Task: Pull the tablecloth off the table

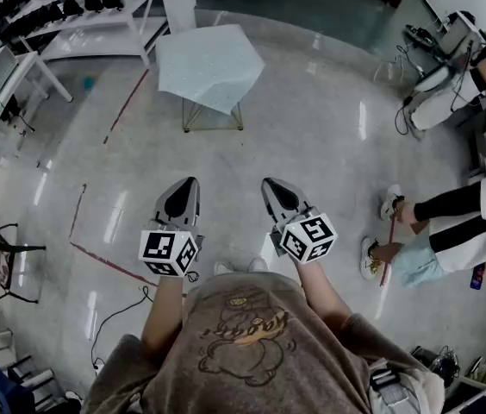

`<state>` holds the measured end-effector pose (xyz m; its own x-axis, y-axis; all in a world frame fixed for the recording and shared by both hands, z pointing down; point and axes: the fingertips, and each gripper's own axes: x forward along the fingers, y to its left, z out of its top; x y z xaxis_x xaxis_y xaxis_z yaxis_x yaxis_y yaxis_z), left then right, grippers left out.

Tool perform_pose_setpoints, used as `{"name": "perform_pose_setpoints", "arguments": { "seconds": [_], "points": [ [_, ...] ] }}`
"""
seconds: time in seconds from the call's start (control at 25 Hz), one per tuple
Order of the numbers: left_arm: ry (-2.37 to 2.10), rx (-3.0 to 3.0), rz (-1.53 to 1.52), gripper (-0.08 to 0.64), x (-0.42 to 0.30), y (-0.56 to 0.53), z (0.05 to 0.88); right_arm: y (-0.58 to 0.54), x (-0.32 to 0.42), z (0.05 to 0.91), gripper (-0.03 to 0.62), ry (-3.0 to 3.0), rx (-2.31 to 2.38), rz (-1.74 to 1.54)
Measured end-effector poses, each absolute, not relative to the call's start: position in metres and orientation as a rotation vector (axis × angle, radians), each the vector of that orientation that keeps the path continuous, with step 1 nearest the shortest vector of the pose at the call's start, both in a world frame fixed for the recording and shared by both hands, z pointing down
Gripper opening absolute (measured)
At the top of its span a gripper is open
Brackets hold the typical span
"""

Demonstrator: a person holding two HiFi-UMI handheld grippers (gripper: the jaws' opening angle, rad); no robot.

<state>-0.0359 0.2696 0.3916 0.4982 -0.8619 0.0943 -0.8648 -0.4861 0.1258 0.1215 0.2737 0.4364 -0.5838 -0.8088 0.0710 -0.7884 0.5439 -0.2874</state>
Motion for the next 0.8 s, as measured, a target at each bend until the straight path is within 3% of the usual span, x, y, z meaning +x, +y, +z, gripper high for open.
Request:
{"name": "perform_pose_setpoints", "arguments": {
  "seconds": [0.8],
  "points": [
    [-1.383,2.643,0.039,0.020,-0.062,0.246,0.413,0.262,0.112,0.456,0.005,2.578,-1.579,-0.452]
  ]
}}
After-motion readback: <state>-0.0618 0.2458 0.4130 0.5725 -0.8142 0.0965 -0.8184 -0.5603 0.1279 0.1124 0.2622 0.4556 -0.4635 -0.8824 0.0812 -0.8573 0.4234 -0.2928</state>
